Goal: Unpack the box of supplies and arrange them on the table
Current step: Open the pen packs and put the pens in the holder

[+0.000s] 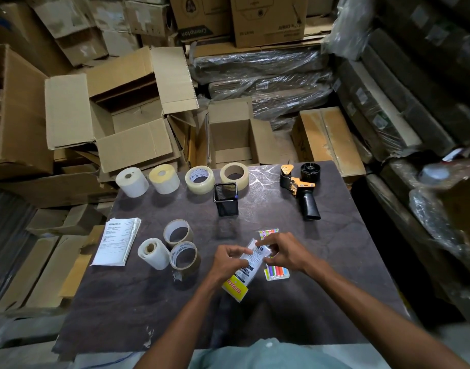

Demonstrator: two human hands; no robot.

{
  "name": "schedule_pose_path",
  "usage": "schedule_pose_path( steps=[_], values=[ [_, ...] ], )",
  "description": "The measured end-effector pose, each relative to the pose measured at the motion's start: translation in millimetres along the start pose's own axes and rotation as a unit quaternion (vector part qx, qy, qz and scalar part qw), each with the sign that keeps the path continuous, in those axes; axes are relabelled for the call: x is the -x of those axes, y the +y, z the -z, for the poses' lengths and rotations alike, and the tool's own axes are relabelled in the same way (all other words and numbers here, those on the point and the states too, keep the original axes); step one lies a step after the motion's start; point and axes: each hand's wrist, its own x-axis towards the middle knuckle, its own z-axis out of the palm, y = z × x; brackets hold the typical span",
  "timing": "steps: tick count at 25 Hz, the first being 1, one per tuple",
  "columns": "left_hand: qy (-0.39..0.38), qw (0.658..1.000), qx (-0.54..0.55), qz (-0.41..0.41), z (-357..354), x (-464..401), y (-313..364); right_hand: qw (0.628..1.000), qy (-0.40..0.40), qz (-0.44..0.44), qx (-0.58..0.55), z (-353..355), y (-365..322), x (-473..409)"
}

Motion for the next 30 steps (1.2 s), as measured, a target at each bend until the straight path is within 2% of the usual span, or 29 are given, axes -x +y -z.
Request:
schedule_pose_path(
  steps=[6, 11, 13, 16, 17, 19, 22, 24, 28, 30],
  values=[
    [-0.001, 0.999, -0.044, -0.002, 4.0, -2.3, -2.2, 1.000, -0.022, 0.006, -0.016, -6.4, 10.7, 0.2],
    [-0.008, 0.998, -0.056, -0.014, 2.6, -1.7, -0.1, 0.997, 0.034, -0.029, -0.067, -6.7, 7.4, 3.4],
    [-0.012, 0.998, -0.051, -0.022, 2.3, -3.1, -1.0, 0.982, 0.102, -0.076, -0.139, -13.4, 5.9, 3.7],
    [-0.017, 0.998, -0.054, -0.016, 2.5, -3.9, -2.5, 0.928, 0.170, -0.177, -0.279, -22.9, 10.4, 1.7],
    [-0.021, 0.998, -0.056, -0.016, 2.7, -4.0, -3.1, 0.923, 0.179, -0.188, -0.282, -25.4, 12.4, 1.5],
    [-0.033, 0.997, -0.062, -0.020, 2.4, -4.4, -4.3, 0.937, 0.199, -0.181, -0.223, -28.8, 13.6, 5.9],
    [-0.042, 0.996, -0.071, -0.025, 2.3, -4.9, -3.6, 0.957, 0.236, -0.136, -0.095, -32.2, 9.9, 13.6],
    [-0.045, 0.995, -0.080, -0.030, 1.6, -4.1, -1.7, 0.960, 0.248, -0.099, -0.079, -31.9, 5.4, 14.4],
    [-0.061, 0.991, -0.110, -0.043, 1.4, -5.7, -2.0, 0.947, 0.241, -0.128, -0.171, -35.6, -6.0, 9.5],
    [-0.071, 0.986, -0.143, -0.047, 2.6, -6.1, -3.5, 0.919, 0.213, -0.163, -0.289, -40.9, -6.8, 7.1]
  ],
)
